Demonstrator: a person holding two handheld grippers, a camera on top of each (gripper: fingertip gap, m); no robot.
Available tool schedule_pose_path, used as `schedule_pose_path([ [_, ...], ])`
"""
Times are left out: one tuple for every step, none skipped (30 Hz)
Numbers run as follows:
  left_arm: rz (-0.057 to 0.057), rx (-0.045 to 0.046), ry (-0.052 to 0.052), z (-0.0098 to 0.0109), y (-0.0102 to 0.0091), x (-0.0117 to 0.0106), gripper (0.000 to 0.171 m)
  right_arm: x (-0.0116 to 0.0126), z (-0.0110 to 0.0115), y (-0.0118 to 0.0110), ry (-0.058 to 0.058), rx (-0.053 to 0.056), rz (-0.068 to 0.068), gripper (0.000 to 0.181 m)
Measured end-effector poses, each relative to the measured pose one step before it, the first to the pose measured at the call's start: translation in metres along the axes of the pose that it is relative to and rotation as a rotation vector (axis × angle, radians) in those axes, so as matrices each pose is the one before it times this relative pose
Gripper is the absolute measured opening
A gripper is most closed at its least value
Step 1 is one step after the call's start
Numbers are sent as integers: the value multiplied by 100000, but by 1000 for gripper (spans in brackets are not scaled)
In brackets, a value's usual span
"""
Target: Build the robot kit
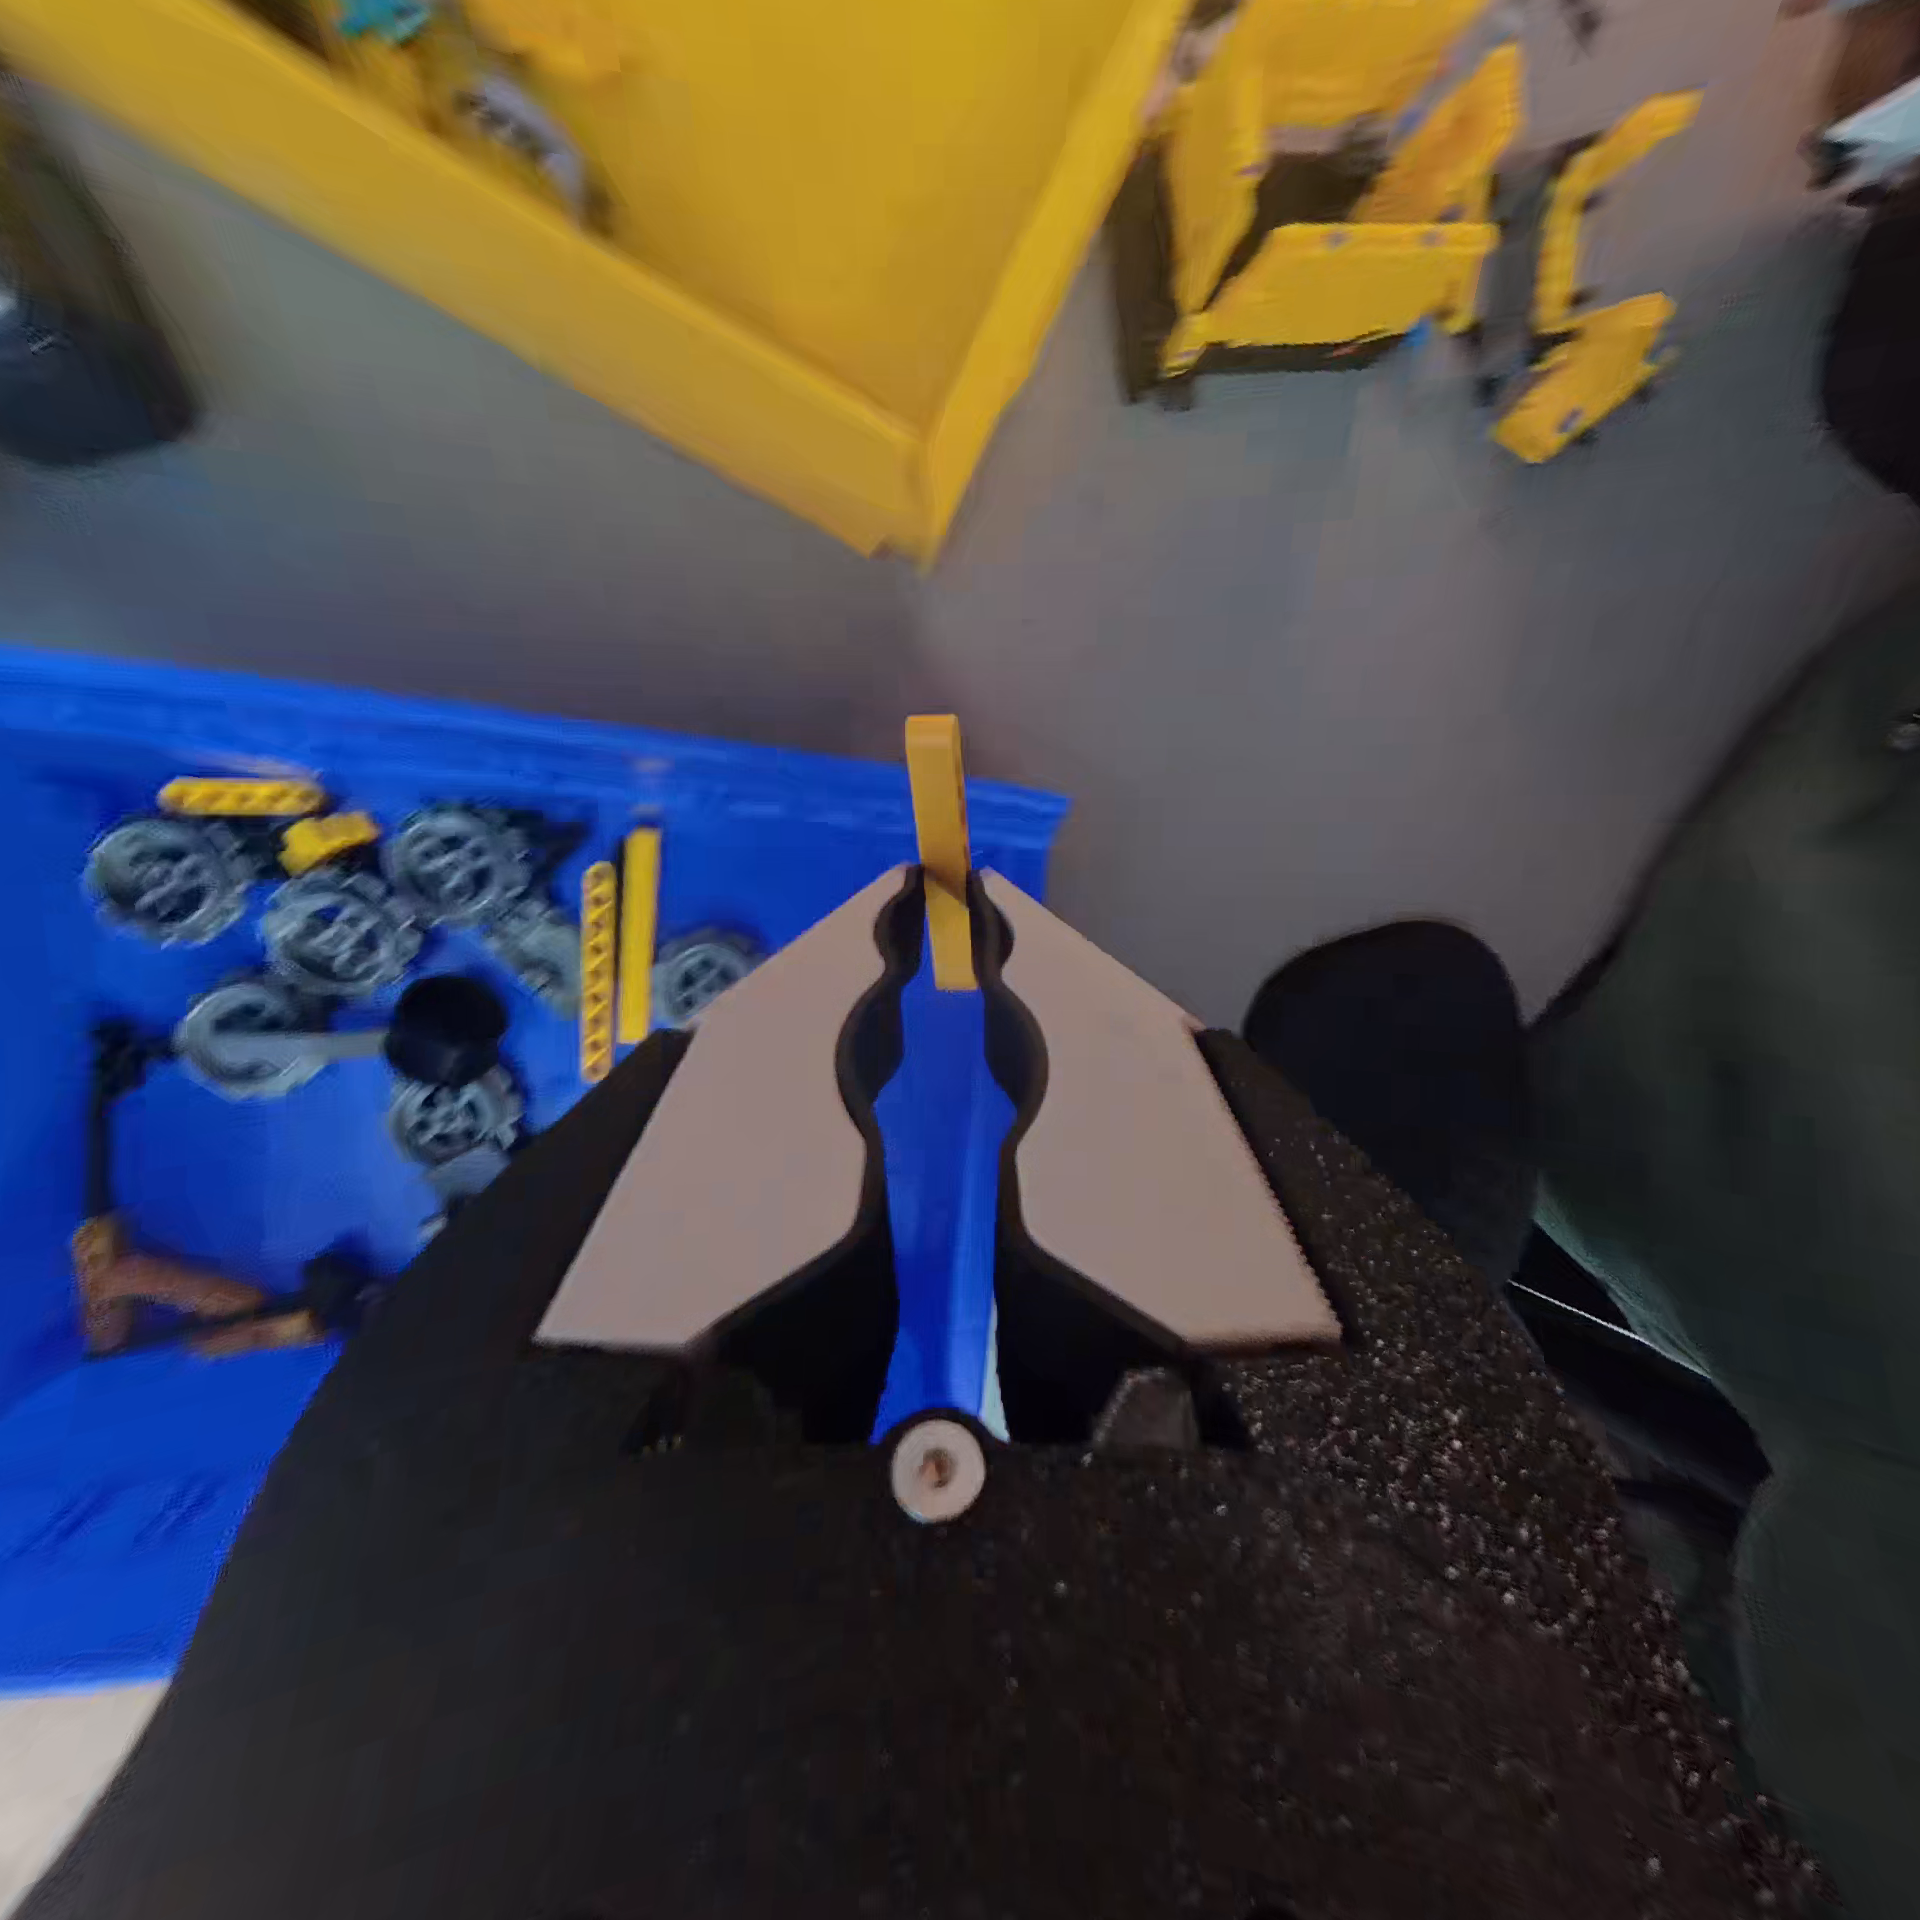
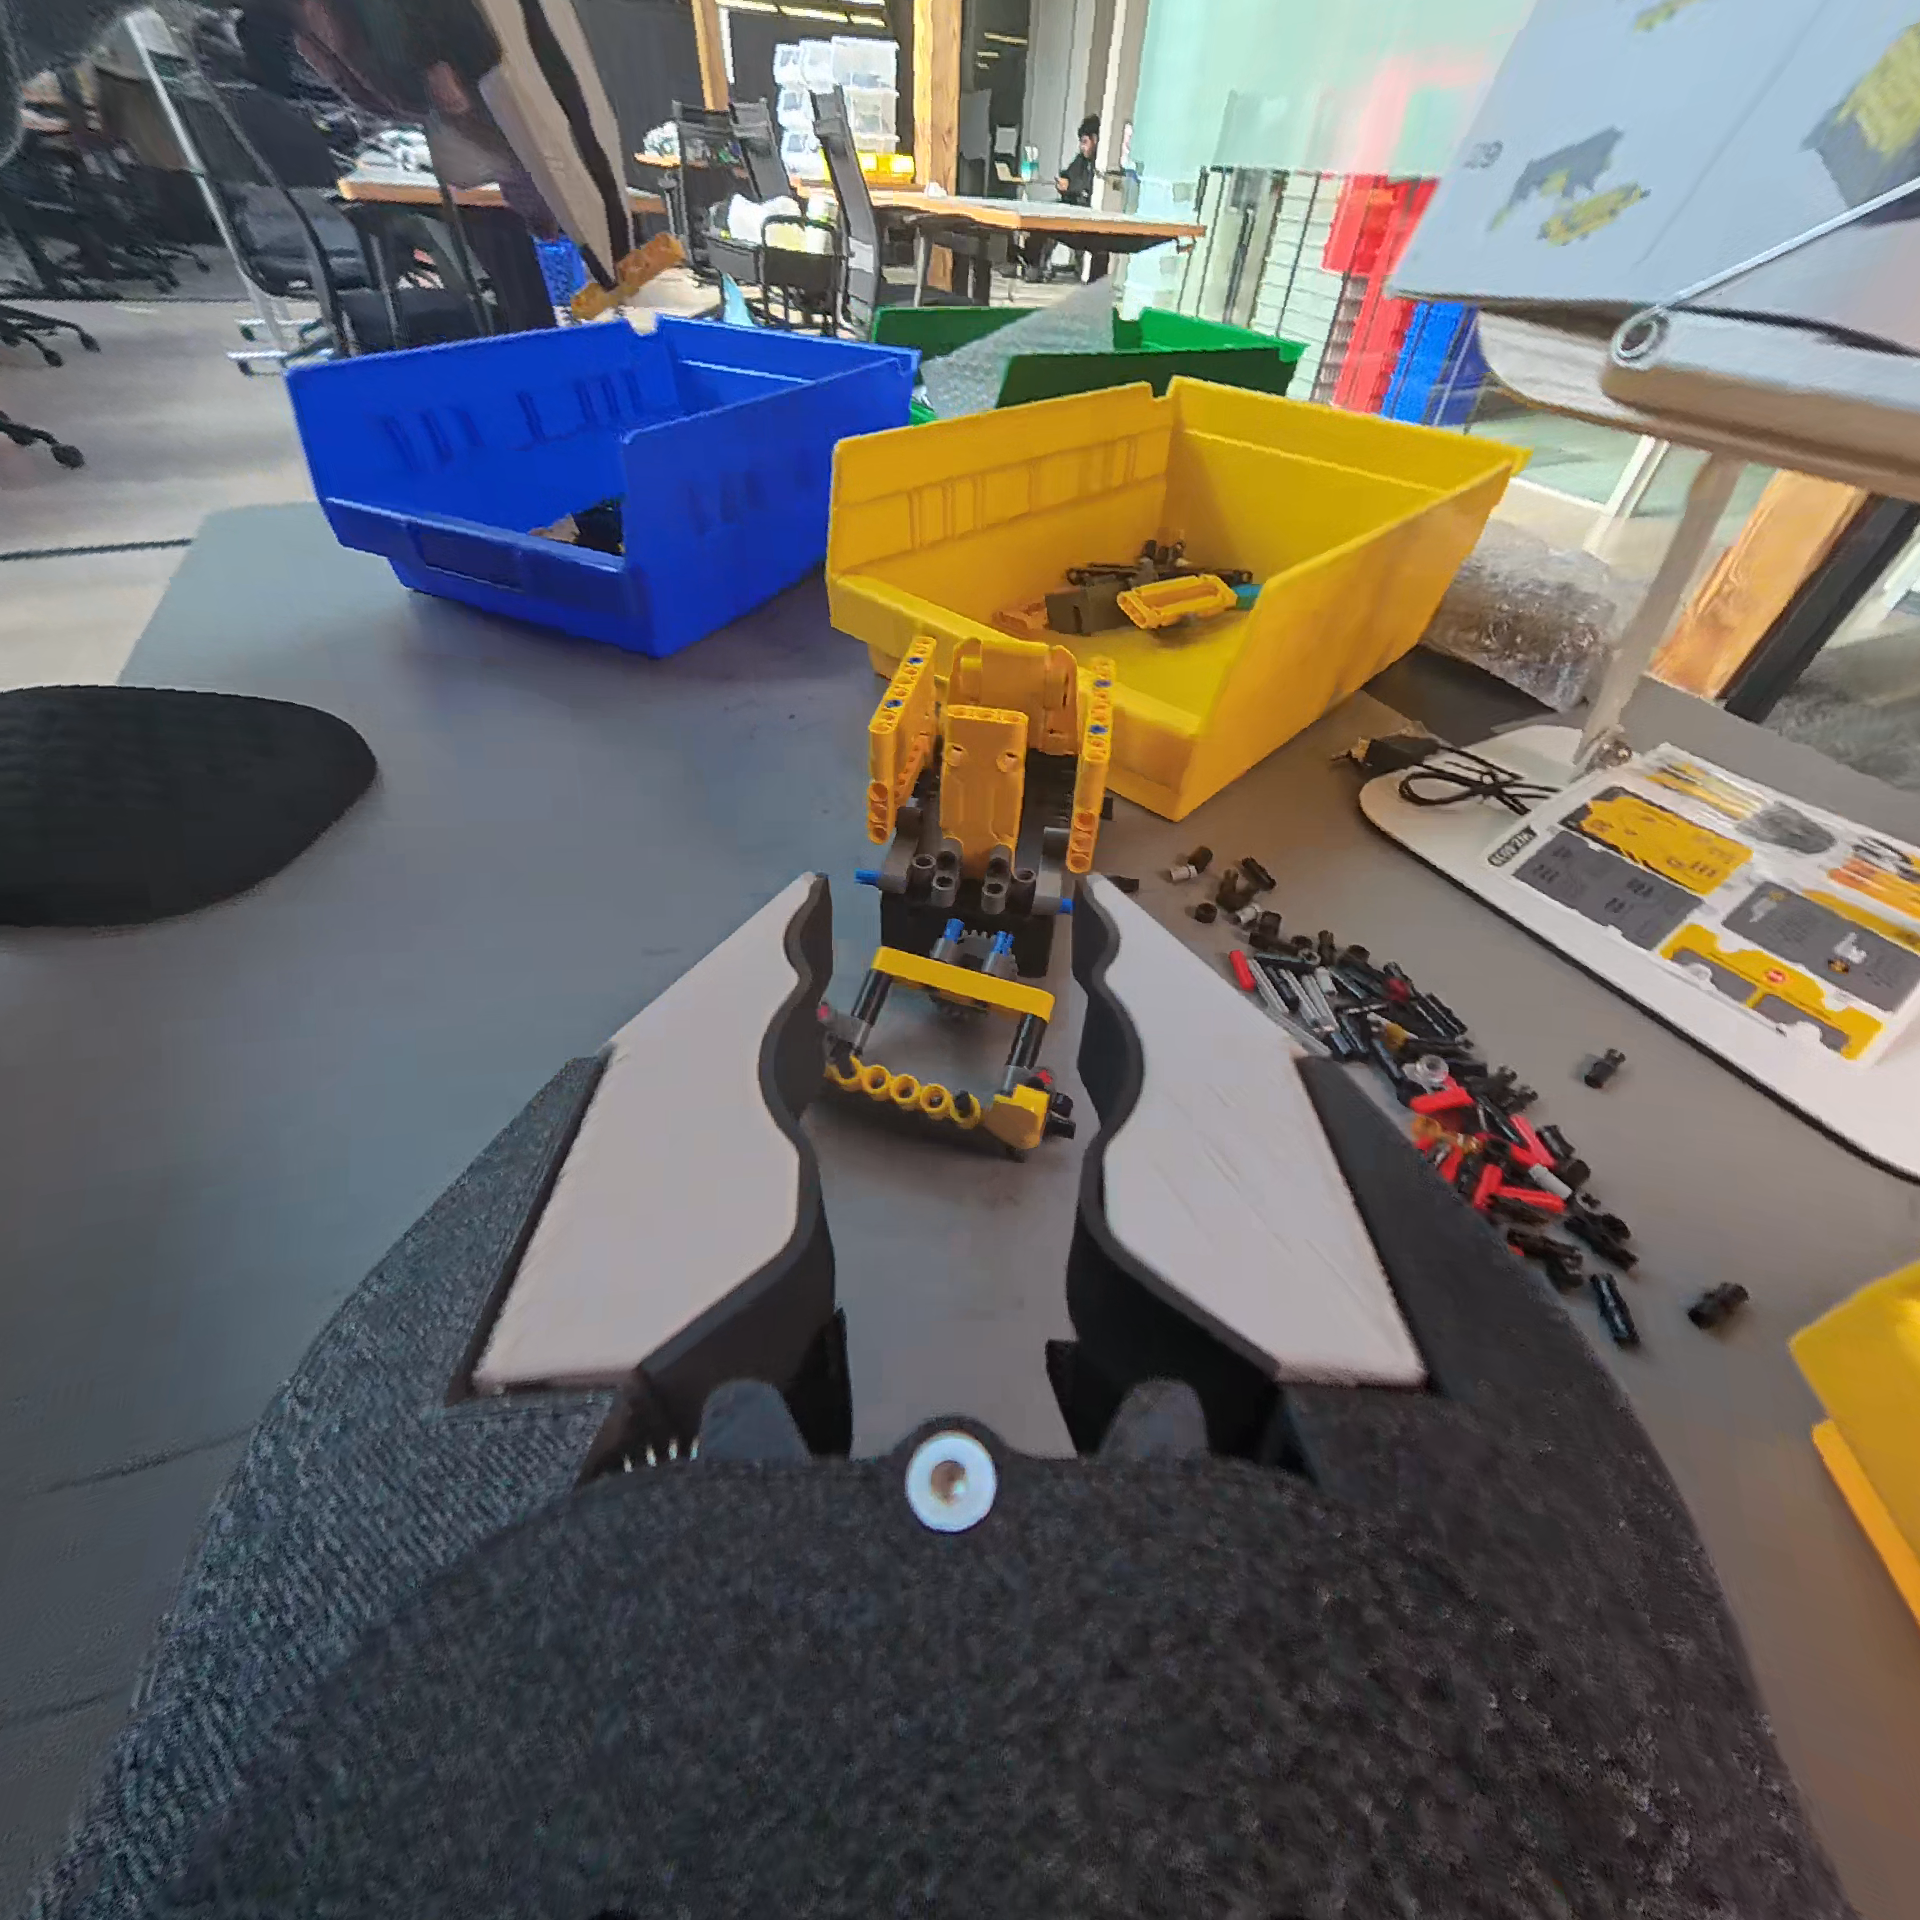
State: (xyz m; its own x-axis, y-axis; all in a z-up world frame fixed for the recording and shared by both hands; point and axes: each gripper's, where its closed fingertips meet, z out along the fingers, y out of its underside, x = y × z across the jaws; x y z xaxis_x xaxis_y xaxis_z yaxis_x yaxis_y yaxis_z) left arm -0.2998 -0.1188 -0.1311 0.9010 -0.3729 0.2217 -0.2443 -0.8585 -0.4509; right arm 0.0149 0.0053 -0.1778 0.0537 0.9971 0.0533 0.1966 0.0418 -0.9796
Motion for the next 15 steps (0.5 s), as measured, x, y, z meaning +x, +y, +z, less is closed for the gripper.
schedule_pose_path([
  [5325, 2169, 8522, 696, -1139, 3164, 7, -766, 47, -283, -2608, 386, -2894, 48],
  [4697, 1480, 8008, 1152, -1144, 2844, 7, -835, 75, -185, -2898, -344, -3399, 48],
  [4470, 666, 8318, 1513, -1082, 2597, 7, -923, 80, -185, -3079, -539, -4184, 47],
  [4407, 6, 8370, 1785, -989, 2282, 7, -872, 82, -150, -2431, -753, -4619, 47],
  [3780, -354, 7672, 1981, -938, 1826, 7, -849, 90, -89, -2253, -1103, -4767, 47],
  [2655, -999, 7285, 2071, -840, 1414, 7, -847, 95, -53, -2353, -1255, -4519, 47],
  [1993, -1476, 6664, 2074, -733, 1036, 7, -719, 65, -74, -1882, -1007, -3857, 47],
  [1571, -1951, 5935, 1980, -653, 714, 7, -660, 13, -127, -1906, -483, -3193, 47],
  [1340, -2440, 5213, 1809, -566, 485, 7, -650, -64, -201, -2335, 150, -2525, 45],
  [1220, -2251, 4192, 1586, -580, 293, 7, -489, -124, -247, -1925, 707, -1819, 42],
  [878, -2144, 3396, 1365, -559, 167, 8, -334, -158, -228, -1222, 738, -1518, 42],
  [708, -2265, 2941, 1163, -494, 127, 8, -209, -202, -167, -635, 401, -1702, 42],
  [585, -2185, 2444, 984, -424, 74, 8, -129, -243, -142, -123, 269, -2147, 42],
  [260, -2095, 1483, 846, -351, -32, 7, -99, -249, -125, 0, 374, -2291, 42],
  [104, -2132, 1202, 736, -260, -30, 8, -181, -234, -94, -585, 168, -2077, 41],
])
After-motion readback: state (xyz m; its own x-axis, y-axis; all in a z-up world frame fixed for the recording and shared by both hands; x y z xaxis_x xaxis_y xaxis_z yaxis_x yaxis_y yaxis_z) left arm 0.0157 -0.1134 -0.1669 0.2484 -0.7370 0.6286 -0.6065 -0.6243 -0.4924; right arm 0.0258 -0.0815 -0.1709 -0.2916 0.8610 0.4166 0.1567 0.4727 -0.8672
